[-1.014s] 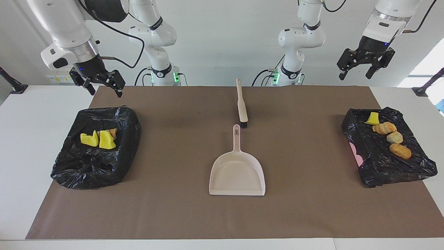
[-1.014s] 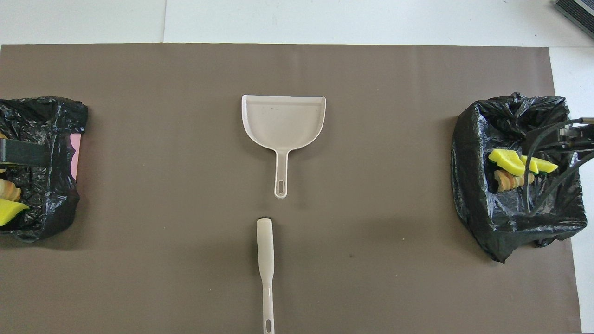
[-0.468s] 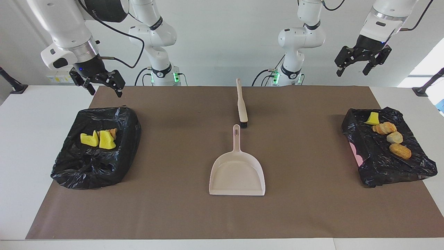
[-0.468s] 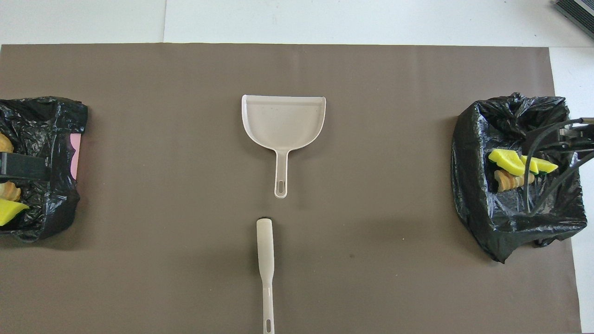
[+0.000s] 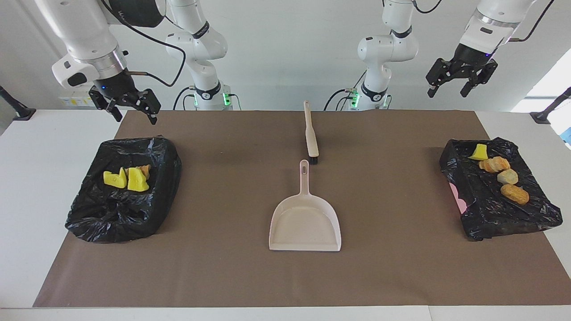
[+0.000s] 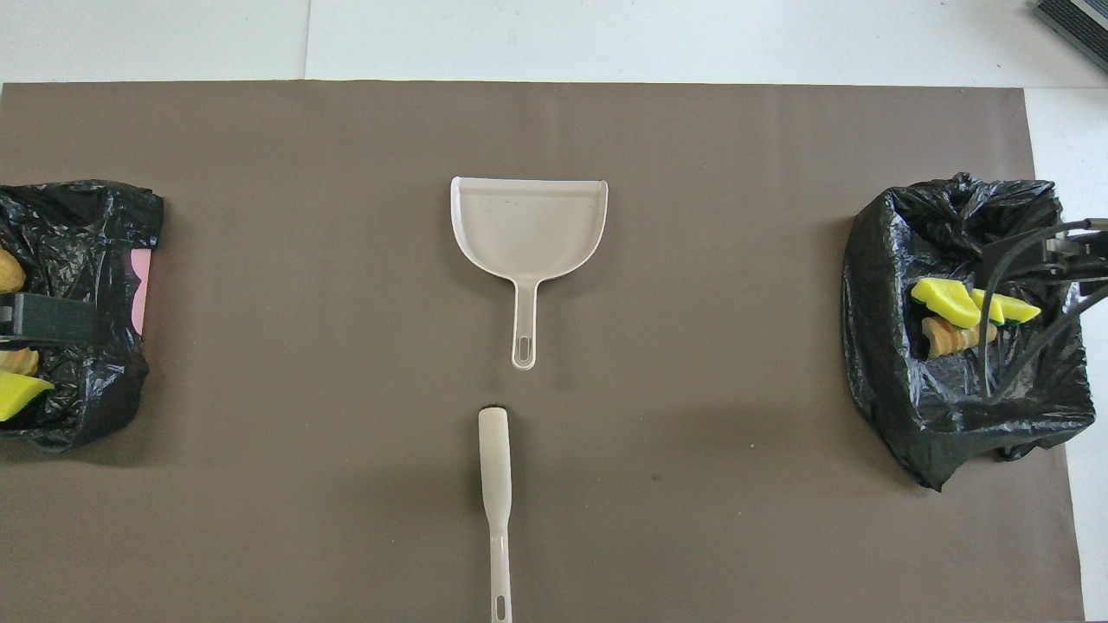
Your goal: Sweep and dump trash in bin
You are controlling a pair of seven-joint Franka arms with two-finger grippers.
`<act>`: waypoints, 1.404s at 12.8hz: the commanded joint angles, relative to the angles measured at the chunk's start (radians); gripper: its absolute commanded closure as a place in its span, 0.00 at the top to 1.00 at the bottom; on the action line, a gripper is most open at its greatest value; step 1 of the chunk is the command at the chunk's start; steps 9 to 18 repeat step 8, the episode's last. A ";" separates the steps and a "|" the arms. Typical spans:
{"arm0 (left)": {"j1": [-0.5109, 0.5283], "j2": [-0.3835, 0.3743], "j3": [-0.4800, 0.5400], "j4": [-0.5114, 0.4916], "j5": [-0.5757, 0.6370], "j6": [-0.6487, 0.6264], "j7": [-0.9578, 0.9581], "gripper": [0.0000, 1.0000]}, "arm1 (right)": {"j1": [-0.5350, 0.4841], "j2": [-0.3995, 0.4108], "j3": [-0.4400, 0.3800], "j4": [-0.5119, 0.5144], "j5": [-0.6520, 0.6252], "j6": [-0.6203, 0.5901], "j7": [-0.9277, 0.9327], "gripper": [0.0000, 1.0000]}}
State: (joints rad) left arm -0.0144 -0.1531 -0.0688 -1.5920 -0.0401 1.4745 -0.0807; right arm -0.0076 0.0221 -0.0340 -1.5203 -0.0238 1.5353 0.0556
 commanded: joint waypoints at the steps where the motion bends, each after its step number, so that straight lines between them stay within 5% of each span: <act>1: 0.001 -0.029 0.006 -0.036 -0.015 0.029 -0.002 1.00 | -0.014 -0.007 0.010 0.002 0.007 -0.004 0.003 1.00; 18: 0.005 -0.031 0.006 -0.039 -0.015 0.020 0.001 1.00 | -0.005 -0.010 0.011 0.000 0.009 0.006 0.001 1.00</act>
